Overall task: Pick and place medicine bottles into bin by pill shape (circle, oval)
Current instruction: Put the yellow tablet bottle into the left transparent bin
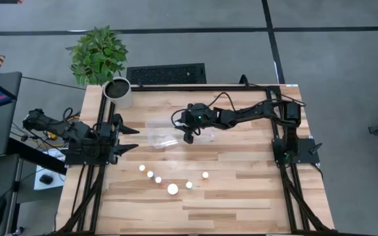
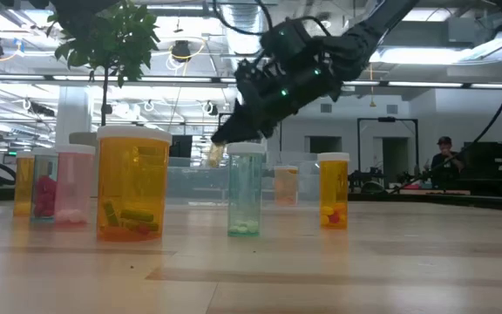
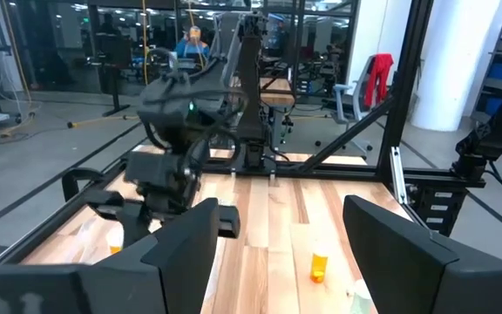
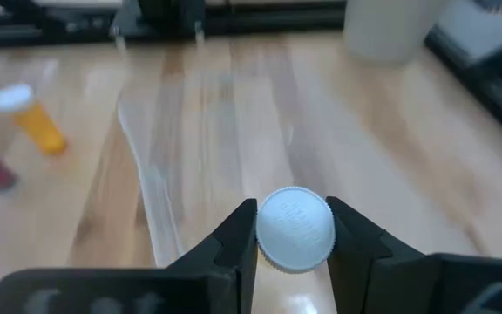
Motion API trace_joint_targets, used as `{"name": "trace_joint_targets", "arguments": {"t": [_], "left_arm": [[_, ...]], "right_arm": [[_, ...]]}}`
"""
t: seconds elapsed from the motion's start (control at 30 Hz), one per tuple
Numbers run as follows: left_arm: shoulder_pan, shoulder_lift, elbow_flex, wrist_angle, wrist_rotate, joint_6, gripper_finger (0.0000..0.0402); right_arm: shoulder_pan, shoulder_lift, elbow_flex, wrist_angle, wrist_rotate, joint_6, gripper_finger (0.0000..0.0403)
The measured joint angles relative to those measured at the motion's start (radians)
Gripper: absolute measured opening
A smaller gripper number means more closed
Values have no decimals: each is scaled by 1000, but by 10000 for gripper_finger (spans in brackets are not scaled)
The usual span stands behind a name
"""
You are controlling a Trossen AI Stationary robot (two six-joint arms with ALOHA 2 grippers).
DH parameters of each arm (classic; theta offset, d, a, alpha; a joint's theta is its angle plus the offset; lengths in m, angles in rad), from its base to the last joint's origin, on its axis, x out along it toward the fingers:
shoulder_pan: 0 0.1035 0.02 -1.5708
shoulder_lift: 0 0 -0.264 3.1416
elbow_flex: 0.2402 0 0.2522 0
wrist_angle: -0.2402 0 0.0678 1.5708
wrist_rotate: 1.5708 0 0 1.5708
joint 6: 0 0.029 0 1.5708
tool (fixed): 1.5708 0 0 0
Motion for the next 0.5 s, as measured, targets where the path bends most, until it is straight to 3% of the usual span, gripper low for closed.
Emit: {"name": "trace_joint_targets", "arguments": {"t": [0.23, 0.5], "left_arm": [[0, 0, 0, 1, -4, 3, 239], [0, 0, 0, 2, -11, 8, 239]], "right_arm": [[-2, -2, 85, -113, 55, -49, 113], [-4, 60, 103, -80, 63, -37, 113]]}}
